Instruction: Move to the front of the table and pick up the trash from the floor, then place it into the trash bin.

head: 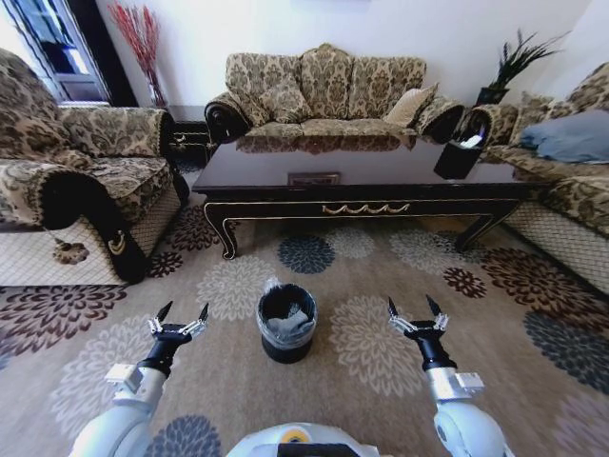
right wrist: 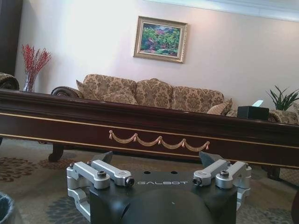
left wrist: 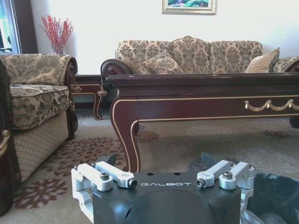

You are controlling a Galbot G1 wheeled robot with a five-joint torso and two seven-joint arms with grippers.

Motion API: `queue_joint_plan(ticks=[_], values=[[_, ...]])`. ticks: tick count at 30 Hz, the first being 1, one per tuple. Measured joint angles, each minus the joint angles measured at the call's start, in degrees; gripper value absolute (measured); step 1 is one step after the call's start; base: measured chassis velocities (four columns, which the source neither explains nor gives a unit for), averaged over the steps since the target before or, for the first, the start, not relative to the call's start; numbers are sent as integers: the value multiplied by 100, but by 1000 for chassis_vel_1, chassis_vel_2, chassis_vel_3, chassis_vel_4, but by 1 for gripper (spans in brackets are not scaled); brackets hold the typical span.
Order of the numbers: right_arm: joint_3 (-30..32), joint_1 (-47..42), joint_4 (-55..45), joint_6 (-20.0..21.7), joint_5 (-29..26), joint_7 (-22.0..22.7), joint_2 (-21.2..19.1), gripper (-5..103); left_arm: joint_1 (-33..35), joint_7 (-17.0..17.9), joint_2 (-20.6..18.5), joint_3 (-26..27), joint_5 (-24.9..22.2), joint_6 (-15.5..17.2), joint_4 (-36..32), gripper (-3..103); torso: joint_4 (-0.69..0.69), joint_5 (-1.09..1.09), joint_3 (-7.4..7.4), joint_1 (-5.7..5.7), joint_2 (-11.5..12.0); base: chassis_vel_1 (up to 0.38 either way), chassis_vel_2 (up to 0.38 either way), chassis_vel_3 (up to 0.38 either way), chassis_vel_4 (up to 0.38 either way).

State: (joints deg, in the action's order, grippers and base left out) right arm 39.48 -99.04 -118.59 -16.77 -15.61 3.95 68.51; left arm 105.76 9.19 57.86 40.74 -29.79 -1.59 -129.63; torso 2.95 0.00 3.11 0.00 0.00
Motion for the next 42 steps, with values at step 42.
queue_joint_plan(ticks=[42], values=[[0, -1, -3, 0, -1, 5, -1, 100, -1, 1, -1, -1, -1, 4, 0, 100, 0, 0, -1, 0, 0, 203, -199, -199, 199]])
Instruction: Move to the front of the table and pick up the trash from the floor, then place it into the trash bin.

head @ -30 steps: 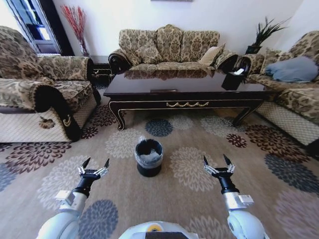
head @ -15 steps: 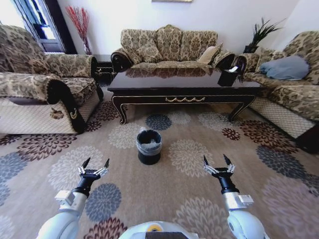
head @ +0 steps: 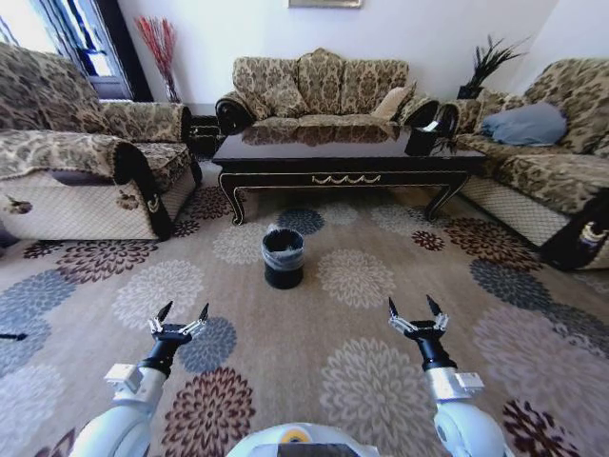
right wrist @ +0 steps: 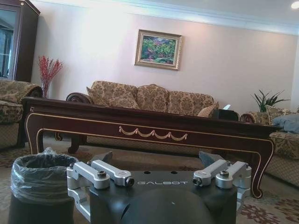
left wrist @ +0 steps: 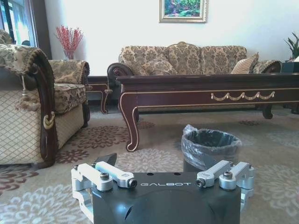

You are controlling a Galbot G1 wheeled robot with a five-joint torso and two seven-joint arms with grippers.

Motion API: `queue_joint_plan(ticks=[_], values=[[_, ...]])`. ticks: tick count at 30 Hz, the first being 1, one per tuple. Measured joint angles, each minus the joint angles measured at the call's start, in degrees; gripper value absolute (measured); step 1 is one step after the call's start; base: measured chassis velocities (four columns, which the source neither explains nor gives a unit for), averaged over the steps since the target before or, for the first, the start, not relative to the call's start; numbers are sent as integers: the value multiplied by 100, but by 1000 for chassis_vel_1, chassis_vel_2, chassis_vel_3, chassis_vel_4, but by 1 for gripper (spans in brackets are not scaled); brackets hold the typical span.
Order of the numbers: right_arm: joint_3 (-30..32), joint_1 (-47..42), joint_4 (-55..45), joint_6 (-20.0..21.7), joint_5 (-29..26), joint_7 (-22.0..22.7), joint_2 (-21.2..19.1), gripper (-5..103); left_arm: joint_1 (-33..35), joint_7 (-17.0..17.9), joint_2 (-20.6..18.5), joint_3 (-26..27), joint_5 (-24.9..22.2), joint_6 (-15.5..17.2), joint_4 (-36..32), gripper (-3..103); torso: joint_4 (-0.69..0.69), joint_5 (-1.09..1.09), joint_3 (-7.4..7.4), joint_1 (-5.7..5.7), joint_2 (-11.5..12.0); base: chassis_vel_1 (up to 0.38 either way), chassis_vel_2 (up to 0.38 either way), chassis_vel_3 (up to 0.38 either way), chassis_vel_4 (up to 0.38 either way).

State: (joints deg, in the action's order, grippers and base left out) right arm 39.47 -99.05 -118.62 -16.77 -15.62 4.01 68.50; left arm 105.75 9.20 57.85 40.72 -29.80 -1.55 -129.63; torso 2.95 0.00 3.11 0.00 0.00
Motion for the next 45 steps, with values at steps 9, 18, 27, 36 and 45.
queue_joint_plan(ticks=[9, 18, 27, 36, 45], values=[[0, 1, 0, 0, 0, 0, 0, 100, 0, 0, 0, 0, 0, 0, 0, 100, 0, 0, 0, 0, 0, 241, -241, -239, 237], [0, 0, -1, 0, 0, 0, 0, 100, 0, 0, 0, 0, 0, 1, 0, 100, 0, -5, -1, 0, 0, 286, -279, -270, 286], [0, 1, -1, 0, 0, 0, 0, 100, 0, 0, 0, 0, 0, 1, 1, 100, 0, 1, 0, 0, 0, 231, -232, -238, 225], [0, 0, 0, 0, 0, 0, 0, 100, 0, 0, 0, 0, 0, 0, 0, 100, 0, 0, -1, 0, 0, 280, -283, -298, 289], [0, -5, 1, 0, 0, 0, 0, 100, 1, 0, 0, 0, -1, 0, 0, 100, 2, -3, -3, 1, -1, 232, -270, -233, 260]])
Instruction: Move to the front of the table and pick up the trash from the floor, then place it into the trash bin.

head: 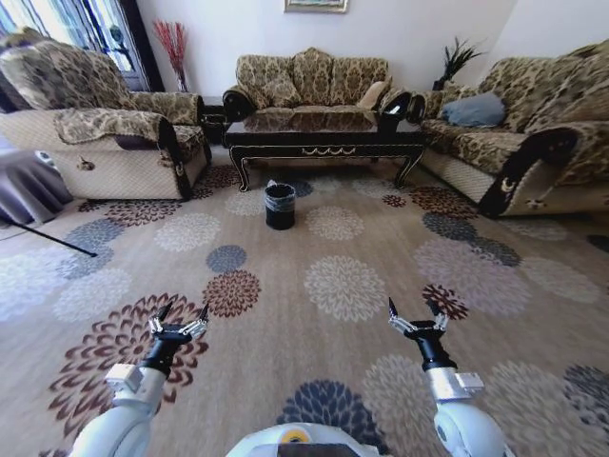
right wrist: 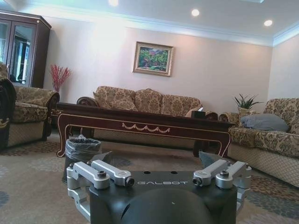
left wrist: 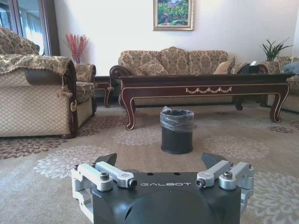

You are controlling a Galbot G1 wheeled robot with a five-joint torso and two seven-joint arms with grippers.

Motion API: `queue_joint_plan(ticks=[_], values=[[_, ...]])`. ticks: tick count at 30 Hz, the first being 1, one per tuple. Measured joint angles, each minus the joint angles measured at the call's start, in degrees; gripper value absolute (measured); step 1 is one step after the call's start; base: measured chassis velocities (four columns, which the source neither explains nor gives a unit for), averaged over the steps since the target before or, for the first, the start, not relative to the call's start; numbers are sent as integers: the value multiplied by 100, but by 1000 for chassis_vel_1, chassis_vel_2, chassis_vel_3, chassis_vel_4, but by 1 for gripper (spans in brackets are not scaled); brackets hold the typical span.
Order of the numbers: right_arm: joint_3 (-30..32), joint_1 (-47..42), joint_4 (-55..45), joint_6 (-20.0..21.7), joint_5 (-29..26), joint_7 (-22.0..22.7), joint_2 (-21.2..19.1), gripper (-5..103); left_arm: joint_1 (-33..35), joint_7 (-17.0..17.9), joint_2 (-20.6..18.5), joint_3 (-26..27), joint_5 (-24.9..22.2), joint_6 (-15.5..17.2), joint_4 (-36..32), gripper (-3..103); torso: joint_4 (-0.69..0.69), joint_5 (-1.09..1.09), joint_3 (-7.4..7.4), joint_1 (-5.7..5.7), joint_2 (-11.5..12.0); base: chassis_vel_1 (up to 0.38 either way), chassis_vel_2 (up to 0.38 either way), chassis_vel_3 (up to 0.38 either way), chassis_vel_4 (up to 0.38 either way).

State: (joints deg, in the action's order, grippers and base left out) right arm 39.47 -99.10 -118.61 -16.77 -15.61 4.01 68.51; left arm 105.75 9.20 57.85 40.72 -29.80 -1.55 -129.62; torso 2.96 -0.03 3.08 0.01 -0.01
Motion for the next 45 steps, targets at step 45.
queue_joint_plan(ticks=[45], values=[[0, 5, 0, 0, 0, 0, 0, 100, -1, 0, 0, 1, 0, 0, 0, 100, -3, 3, 674, -96, -765, -3, 0, 0, -1]])
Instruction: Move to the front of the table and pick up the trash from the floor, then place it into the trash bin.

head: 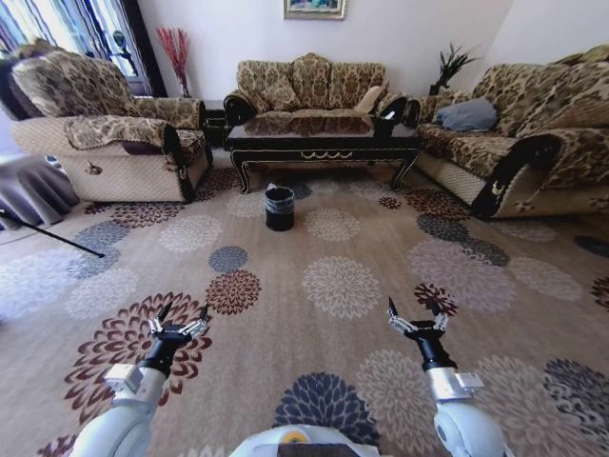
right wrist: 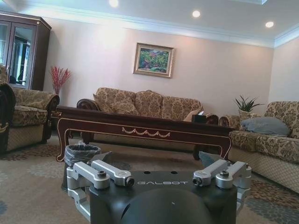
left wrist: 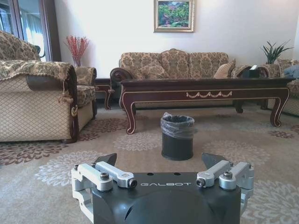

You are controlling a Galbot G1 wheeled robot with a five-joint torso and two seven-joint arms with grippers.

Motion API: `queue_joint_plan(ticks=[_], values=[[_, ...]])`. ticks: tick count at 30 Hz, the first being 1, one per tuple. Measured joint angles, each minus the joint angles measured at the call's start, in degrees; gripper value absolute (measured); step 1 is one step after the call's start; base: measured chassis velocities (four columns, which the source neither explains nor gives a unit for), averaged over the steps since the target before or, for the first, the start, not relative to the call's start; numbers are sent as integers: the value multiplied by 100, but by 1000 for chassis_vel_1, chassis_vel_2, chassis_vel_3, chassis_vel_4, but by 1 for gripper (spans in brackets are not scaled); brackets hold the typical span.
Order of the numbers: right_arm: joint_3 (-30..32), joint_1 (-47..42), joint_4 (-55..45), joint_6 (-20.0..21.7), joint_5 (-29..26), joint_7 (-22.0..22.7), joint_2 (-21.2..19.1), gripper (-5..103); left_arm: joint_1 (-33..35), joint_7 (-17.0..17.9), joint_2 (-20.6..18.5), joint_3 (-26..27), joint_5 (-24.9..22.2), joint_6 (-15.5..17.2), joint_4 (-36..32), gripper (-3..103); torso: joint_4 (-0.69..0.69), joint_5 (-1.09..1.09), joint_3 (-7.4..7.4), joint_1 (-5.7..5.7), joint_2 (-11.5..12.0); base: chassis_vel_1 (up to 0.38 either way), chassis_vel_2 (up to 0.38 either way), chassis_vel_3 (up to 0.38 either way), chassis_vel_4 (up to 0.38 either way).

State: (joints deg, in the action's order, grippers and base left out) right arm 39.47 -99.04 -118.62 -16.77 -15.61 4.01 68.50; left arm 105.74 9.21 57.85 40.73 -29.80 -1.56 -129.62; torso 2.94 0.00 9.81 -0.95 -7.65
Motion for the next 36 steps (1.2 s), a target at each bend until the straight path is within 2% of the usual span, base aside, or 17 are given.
queue_joint_plan(ticks=[36], values=[[0, 0, 0, 0, 0, 0, 0, 100, 0, 0, 0, 0, 0, 0, 0, 100, 0, 0, 608, -219, -825, 0, 0, 0, 0]])
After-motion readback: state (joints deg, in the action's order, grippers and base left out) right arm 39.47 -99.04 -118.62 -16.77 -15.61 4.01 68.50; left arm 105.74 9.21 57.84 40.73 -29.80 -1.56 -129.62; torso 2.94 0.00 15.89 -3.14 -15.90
